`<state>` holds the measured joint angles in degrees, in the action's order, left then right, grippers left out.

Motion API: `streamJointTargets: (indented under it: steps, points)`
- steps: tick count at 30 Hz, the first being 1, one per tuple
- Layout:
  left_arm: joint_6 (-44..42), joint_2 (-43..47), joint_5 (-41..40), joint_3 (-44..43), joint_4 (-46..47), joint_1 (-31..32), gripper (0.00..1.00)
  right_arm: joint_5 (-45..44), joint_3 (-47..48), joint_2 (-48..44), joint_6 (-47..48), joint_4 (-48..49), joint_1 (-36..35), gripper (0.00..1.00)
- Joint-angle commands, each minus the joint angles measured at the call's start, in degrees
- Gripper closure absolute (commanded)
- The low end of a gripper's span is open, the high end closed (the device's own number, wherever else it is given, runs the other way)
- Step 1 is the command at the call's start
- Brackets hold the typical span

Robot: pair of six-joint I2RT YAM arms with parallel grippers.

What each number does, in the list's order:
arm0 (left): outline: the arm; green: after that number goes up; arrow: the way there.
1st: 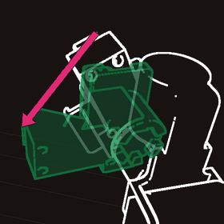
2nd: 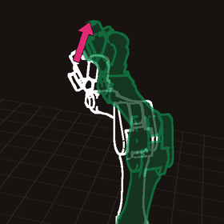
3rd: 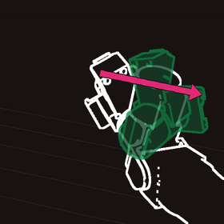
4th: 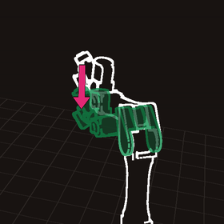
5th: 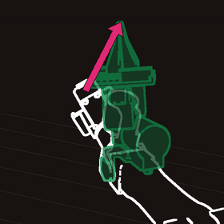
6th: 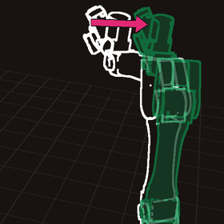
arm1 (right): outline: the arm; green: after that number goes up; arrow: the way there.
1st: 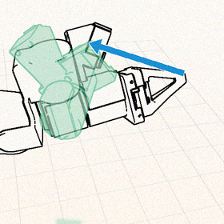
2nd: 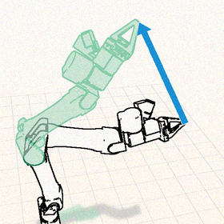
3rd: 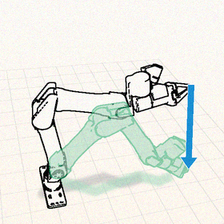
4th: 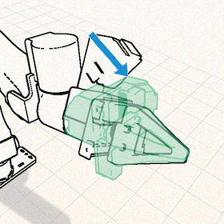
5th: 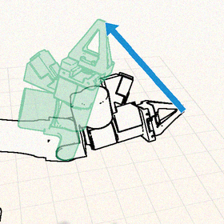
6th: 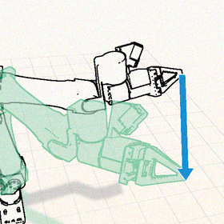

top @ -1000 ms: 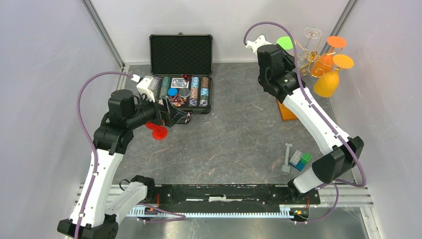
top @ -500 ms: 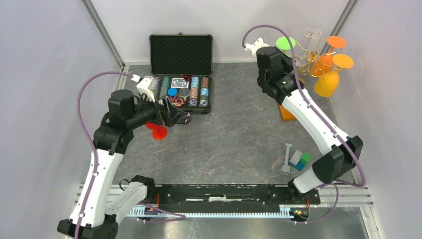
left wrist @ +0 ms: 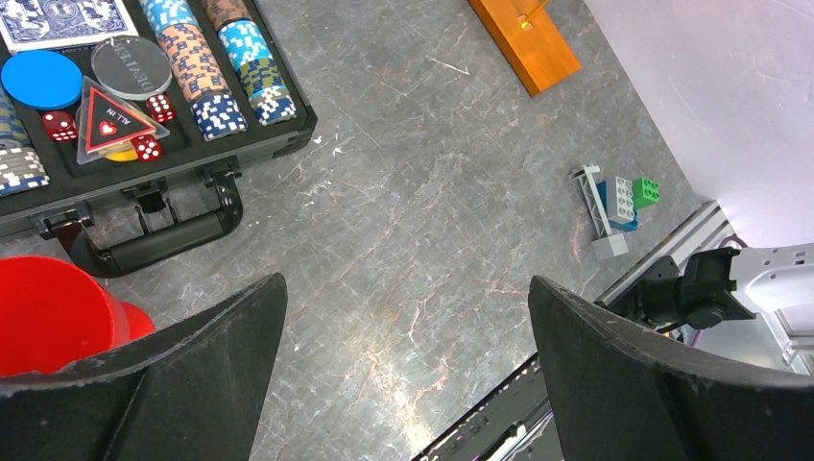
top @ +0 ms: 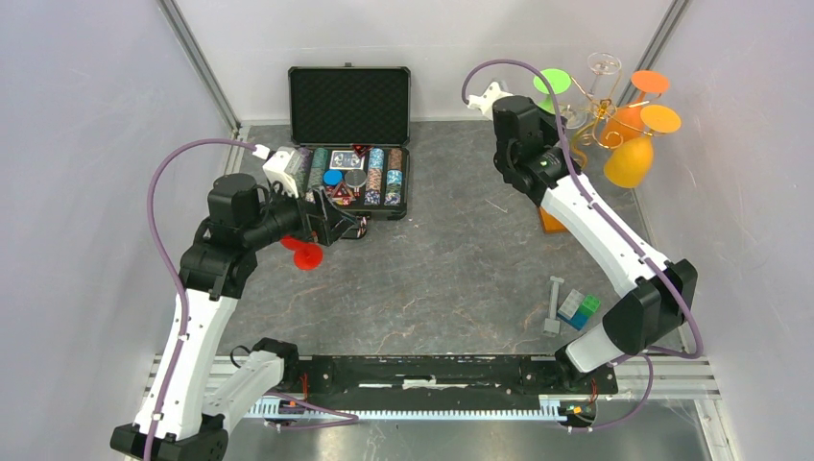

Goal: Take the wine glass off the wine glass rack

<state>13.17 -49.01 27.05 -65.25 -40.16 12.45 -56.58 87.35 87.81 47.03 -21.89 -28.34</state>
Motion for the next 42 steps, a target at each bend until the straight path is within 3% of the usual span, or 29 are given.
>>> streamJointTargets:
  steps: [1,5,7,8,17,33,42]
  points:
    - [0.9,0.8,-0.2,0.0,1.1,-0.1,0.0,2.3,1.1,-2.0,0.0,1.0,0.3,0.79]
    - [0.9,0.9,-0.1,0.0,1.1,-0.1,0.0,5.8,2.5,-2.8,-1.9,-3.1,0.4,0.83]
    - [0.8,1.0,-0.2,-0.1,1.0,-0.1,0.0,6.5,2.6,-3.1,-2.8,-4.3,0.3,0.98]
    - [0.7,1.0,-0.3,-0.1,0.9,-0.1,0.0,6.5,2.7,-3.3,-2.9,-4.7,0.3,1.0]
    - [0.6,0.4,-0.5,-0.5,0.6,-0.1,0.0,4.9,3.2,-3.3,-2.3,-4.6,0.3,1.0]
    - [0.9,0.2,0.0,-0.3,1.2,-0.1,0.0,-2.0,-1.2,-6.4,7.9,9.7,-0.3,1.0]
    - [1.2,0.2,0.1,0.2,1.4,-0.1,0.0,1.1,-2.2,-7.9,9.2,4.0,-2.7,1.0]
